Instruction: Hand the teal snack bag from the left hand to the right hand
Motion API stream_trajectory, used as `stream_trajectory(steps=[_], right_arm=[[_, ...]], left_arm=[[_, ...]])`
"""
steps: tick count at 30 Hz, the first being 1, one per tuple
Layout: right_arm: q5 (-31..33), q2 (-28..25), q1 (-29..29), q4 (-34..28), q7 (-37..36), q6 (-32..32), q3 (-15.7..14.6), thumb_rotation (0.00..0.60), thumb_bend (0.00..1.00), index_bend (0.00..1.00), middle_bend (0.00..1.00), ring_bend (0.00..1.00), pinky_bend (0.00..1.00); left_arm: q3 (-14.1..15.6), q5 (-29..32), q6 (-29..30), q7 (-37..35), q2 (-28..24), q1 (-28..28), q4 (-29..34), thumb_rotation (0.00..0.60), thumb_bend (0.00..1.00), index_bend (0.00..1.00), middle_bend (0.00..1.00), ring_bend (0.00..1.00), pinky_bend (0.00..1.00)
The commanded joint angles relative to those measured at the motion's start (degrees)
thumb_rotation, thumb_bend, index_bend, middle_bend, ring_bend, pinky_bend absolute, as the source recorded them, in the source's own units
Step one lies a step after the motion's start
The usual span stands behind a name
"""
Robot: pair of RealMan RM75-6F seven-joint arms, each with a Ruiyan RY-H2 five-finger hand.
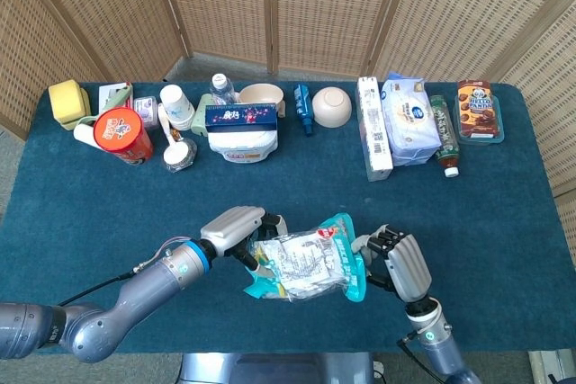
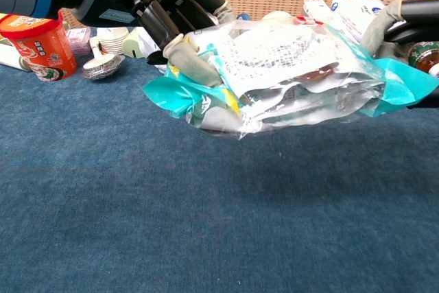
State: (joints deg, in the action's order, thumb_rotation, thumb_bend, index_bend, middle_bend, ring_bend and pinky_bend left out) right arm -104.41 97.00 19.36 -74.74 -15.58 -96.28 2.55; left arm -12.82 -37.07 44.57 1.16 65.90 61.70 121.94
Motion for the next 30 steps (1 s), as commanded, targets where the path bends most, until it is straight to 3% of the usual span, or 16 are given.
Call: stream_trajectory(steps=[1, 3, 6, 9, 18, 23, 30], right_arm=[[-0.02, -0.1, 0.04, -0.47, 0.14, 0.0, -0.03, 0.6, 1.0, 0.85, 0.81, 0.72, 0.6], [0.19, -0.16, 0.05, -0.77, 0.09, 0.02, 0.07, 0.6, 1.0, 0.85, 0.81, 0.72, 0.6], [0.61, -0.23, 0.05, -1.15, -0.04, 0.19, 0.19, 0.6, 1.0, 0.85, 0.81, 0.72, 0.6], [0.94, -0.29, 0.07, -1.43, -0.28, 0.33, 0.27, 0.6, 1.0, 0.85, 0.81, 0.72, 0.6], [2.29, -0.56, 0.19, -1.4, -0.79, 1.07, 0.77, 0.6, 1.0, 0.86, 0.81, 0.72, 0.6], [2.9, -1.04, 0.32, -0.79, -0.47, 1.54, 1.14, 0.6, 1.0, 0.86, 0.81, 0.72, 0.6], [4.03, -1.48, 0.38, 0.25, -1.16, 2.0, 1.64, 0.6, 1.0, 0.86, 0.81, 0.72, 0.6]], left_arm=[[0.13, -0.12, -0.13, 0.09, -0.01, 0.03, 0.1, 0.6, 0.23, 0.38, 0.35, 0.32, 0.57], [0.45, -0.33, -1.35, -0.01, -0.38, 0.11, 0.41, 0.6, 0.21, 0.15, 0.13, 0.12, 0.37], [0.4, -1.3, -3.79, -0.95, -1.38, 0.01, 0.4, 0.6, 0.18, 0.0, 0.0, 0.0, 0.18], [0.13, -2.49, -4.64, -1.95, -1.93, -0.48, 0.19, 0.6, 0.16, 0.0, 0.0, 0.0, 0.1], [-0.89, -6.46, -3.45, -4.25, -4.15, -3.04, 0.8, 0.6, 0.13, 0.0, 0.0, 0.0, 0.0], [-0.22, -12.15, 0.3, -2.28, -8.13, -6.2, 2.03, 0.6, 0.01, 0.0, 0.0, 0.0, 0.0], [-0.33, -19.11, 2.16, -6.96, -15.39, -12.37, 3.94, 0.6, 0.01, 0.0, 0.0, 0.0, 0.0]])
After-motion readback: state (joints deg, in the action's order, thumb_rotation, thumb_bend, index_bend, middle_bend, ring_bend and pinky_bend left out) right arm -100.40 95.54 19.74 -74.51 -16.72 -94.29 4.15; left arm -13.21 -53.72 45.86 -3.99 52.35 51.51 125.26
